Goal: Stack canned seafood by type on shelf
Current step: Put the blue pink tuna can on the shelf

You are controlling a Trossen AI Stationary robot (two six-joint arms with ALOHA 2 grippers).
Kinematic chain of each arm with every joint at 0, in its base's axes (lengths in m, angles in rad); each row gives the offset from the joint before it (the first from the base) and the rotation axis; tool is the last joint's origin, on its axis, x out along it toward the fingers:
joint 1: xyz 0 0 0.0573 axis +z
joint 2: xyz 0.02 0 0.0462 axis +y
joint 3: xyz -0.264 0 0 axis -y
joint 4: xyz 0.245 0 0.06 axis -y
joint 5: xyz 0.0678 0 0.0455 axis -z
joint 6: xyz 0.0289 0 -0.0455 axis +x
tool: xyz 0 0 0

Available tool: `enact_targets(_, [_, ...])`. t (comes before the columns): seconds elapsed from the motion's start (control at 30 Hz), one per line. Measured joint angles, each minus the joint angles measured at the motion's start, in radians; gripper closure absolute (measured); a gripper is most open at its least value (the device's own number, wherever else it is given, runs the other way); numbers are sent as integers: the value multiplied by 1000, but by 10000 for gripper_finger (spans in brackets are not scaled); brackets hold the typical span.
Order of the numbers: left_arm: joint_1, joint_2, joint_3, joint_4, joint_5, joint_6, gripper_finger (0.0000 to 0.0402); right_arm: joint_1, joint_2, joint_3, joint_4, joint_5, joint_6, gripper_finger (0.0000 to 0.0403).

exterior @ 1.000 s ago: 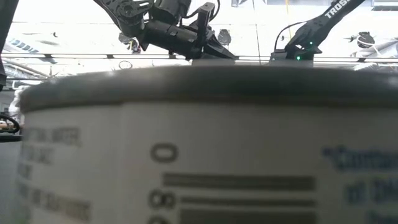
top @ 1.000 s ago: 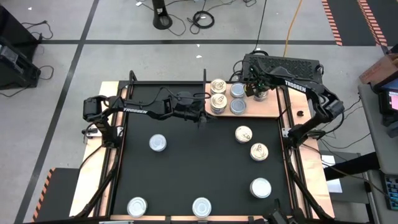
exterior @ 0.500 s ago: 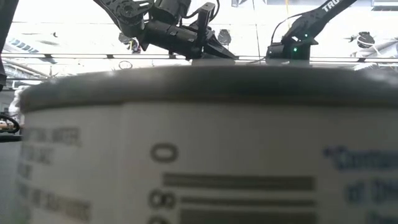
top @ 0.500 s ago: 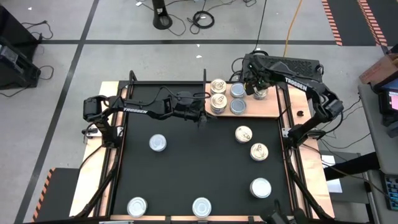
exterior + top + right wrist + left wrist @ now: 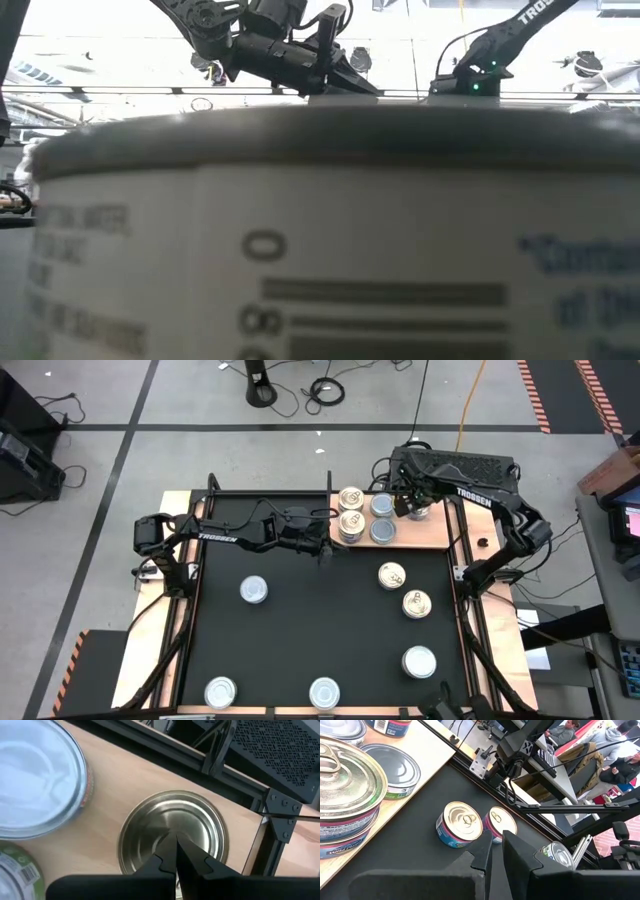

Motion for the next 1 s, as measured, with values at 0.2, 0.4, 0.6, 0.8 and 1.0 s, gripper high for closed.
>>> enact_targets(0.2, [0, 0, 0, 0, 0, 0, 357, -1, 0, -18, 10, 26, -4, 403])
enact_targets(0.4, [0, 0, 0, 0, 0, 0, 357, -7, 17, -19, 26, 18, -10, 403])
enact_targets(0.6, [0, 0, 0, -1, 0, 0, 357, -7, 37, -15, 41, 25, -3, 403])
enact_targets(0.8, [0, 0, 0, -1, 0, 0, 357, -7, 38, -15, 64, 20, 0, 403])
enact_targets(1.0, [0, 0, 0, -1, 0, 0, 357, -3, 27, -18, 56, 13, 4, 403])
